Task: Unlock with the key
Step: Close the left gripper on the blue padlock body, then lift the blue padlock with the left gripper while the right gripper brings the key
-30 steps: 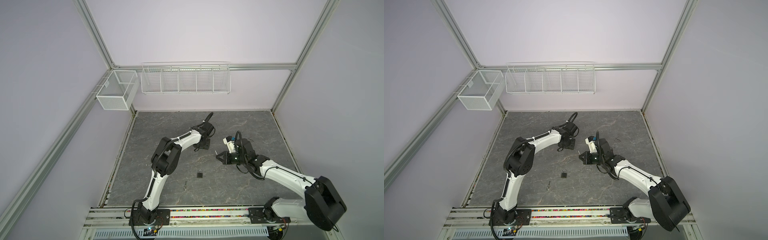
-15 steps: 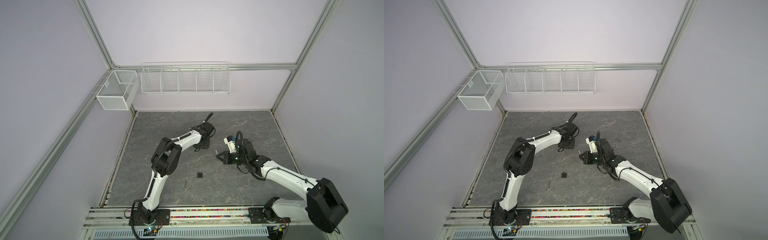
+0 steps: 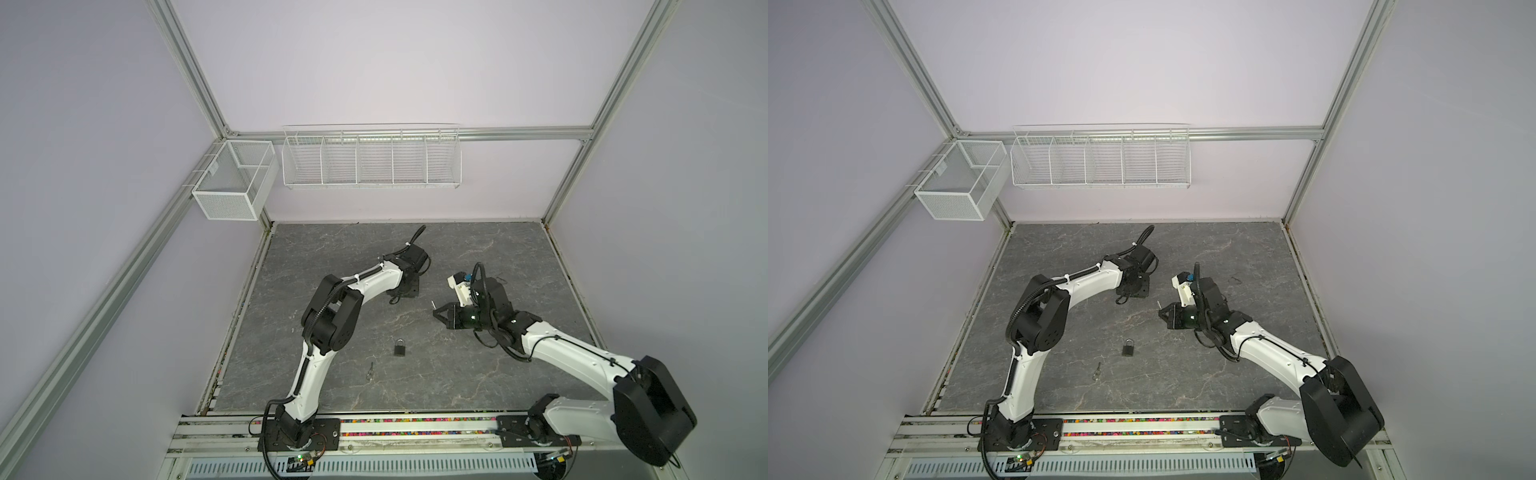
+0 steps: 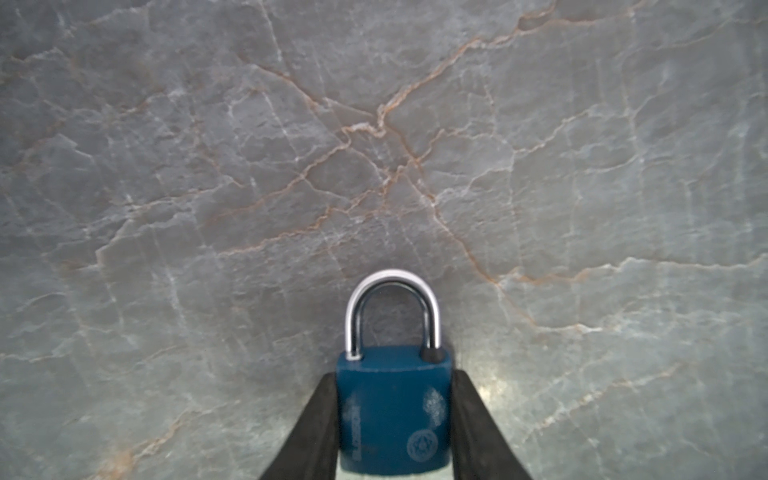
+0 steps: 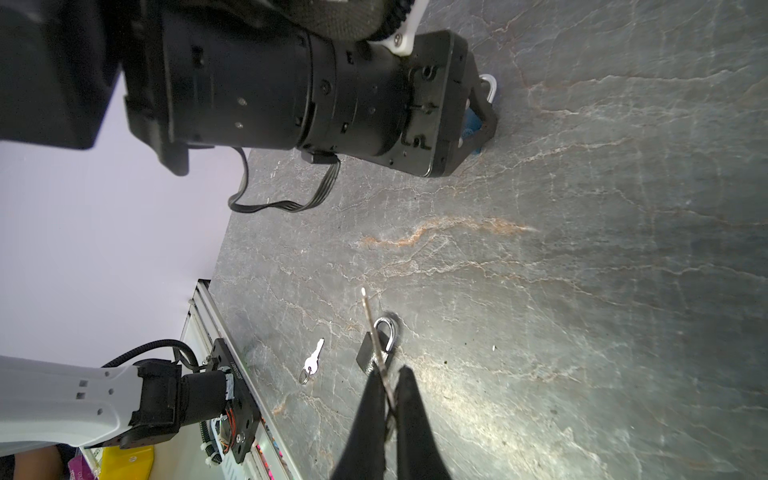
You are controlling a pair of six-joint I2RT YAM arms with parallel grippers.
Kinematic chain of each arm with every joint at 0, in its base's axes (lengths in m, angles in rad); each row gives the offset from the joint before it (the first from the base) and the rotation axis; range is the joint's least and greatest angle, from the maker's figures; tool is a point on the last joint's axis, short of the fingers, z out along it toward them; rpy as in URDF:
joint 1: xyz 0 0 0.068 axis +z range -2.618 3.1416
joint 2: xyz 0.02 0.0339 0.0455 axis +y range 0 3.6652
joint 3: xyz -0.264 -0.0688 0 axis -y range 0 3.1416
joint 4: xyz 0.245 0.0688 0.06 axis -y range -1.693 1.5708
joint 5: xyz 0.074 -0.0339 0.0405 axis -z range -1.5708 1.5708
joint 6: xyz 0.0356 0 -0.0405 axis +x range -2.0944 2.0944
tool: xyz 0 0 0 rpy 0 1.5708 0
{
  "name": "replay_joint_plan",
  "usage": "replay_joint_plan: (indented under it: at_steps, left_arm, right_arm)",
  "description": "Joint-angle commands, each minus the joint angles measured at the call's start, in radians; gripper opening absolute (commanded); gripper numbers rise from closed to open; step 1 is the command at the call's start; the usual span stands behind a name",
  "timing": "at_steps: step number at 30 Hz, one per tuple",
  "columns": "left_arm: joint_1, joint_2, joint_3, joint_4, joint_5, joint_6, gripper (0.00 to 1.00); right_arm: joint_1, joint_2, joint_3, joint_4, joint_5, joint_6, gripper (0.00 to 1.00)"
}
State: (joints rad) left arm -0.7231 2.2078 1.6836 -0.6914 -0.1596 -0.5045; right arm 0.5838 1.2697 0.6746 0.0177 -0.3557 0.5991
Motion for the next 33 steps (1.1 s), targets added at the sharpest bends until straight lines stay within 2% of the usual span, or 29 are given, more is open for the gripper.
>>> replay_joint_plan:
  at_steps: [1, 7, 17, 23, 30, 33]
  left_arm:
    - [-0.006, -0.020, -0.038, -0.022, 0.017, -0.009, 0.20]
    - [-0.007, -0.109, -0.077, 0.006, 0.016, -0.020, 0.00]
    - [-0.007, -0.317, -0.183, 0.056, 0.015, -0.061, 0.00]
    - [-0.010, -0.473, -0.263, 0.074, -0.006, -0.105, 0.00]
    - [-0.020, -0.643, -0.345, 0.089, -0.041, -0.189, 0.00]
    - [-0.053, -0.694, -0.360, 0.089, -0.095, -0.210, 0.00]
  right_arm:
    - [-0.002, -0.021, -0.007, -0.006, 0.004, 0.012, 0.06]
    - [-0.002, -0.028, 0.002, -0.018, 0.006, 0.037, 0.06]
    - [0.005, -0.052, 0.022, -0.071, 0.027, 0.082, 0.06]
    - [0.052, -0.031, 0.037, -0.059, 0.048, 0.117, 0.06]
    - [0.154, -0.002, 0.033, 0.059, 0.147, 0.220, 0.06]
    - [0.193, 0.025, 0.030, 0.128, 0.173, 0.270, 0.06]
